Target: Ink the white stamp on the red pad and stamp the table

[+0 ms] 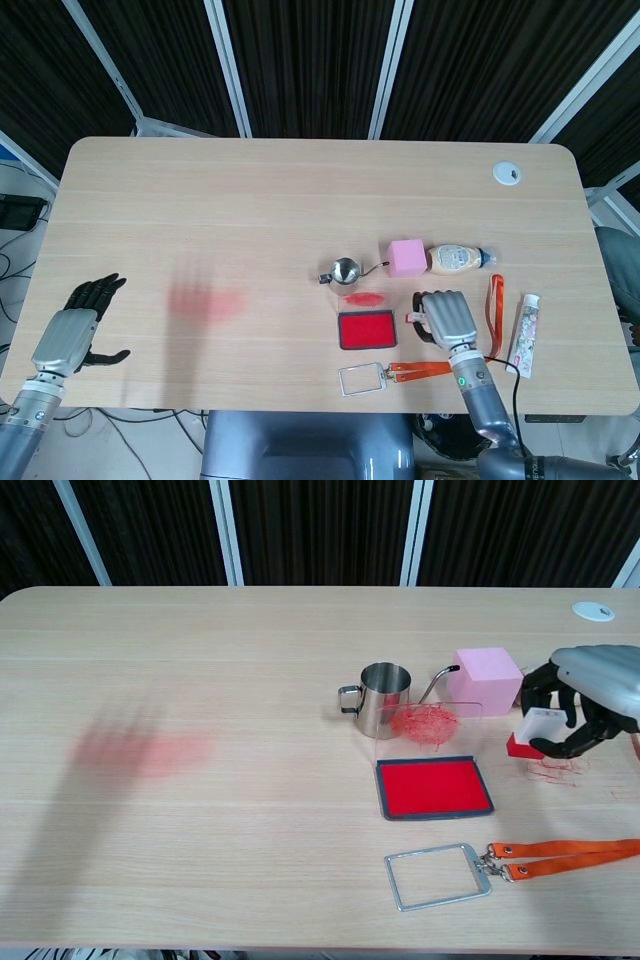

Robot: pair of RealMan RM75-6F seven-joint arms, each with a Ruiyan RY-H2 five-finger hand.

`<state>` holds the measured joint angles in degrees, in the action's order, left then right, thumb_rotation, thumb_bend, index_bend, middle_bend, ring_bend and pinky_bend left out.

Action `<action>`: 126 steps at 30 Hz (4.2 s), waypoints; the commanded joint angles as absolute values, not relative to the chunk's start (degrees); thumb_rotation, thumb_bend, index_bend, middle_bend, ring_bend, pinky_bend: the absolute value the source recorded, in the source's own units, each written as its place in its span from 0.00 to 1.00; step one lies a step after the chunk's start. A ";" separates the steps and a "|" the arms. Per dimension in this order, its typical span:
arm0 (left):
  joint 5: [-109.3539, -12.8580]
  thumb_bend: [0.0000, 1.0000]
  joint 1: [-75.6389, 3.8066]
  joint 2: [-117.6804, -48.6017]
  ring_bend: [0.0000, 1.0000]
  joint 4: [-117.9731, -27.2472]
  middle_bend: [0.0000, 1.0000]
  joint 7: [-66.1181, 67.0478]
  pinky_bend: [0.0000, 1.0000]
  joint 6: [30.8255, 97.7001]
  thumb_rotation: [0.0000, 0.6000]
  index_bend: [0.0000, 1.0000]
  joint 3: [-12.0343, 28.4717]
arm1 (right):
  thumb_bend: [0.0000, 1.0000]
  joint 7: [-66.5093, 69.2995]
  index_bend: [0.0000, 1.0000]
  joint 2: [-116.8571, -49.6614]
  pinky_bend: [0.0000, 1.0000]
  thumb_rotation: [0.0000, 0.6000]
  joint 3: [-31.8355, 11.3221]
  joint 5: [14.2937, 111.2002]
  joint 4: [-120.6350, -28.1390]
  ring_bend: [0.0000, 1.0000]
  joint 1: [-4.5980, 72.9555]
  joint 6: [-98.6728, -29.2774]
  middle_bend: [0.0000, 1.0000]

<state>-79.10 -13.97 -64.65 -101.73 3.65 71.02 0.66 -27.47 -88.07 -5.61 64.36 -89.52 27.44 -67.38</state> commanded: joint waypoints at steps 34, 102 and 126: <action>-77.78 0.01 -13.78 -65.22 0.00 -101.99 0.00 5.05 0.00 70.94 1.00 0.00 0.99 | 0.49 -12.28 0.82 -95.38 0.51 1.00 -6.50 68.71 -71.82 0.49 25.45 -63.50 0.61; -77.39 0.01 -13.86 -65.33 0.00 -102.02 0.00 5.58 0.00 70.71 1.00 0.00 1.04 | 0.33 -18.57 0.49 -96.07 0.35 1.00 -7.86 65.34 -70.91 0.37 24.80 -60.68 0.43; -77.75 0.01 -13.89 -65.21 0.00 -102.02 0.00 5.38 0.00 70.70 1.00 0.00 0.96 | 0.20 -24.74 0.05 -88.58 0.26 1.00 -8.36 66.27 -80.91 0.18 24.54 -64.60 0.16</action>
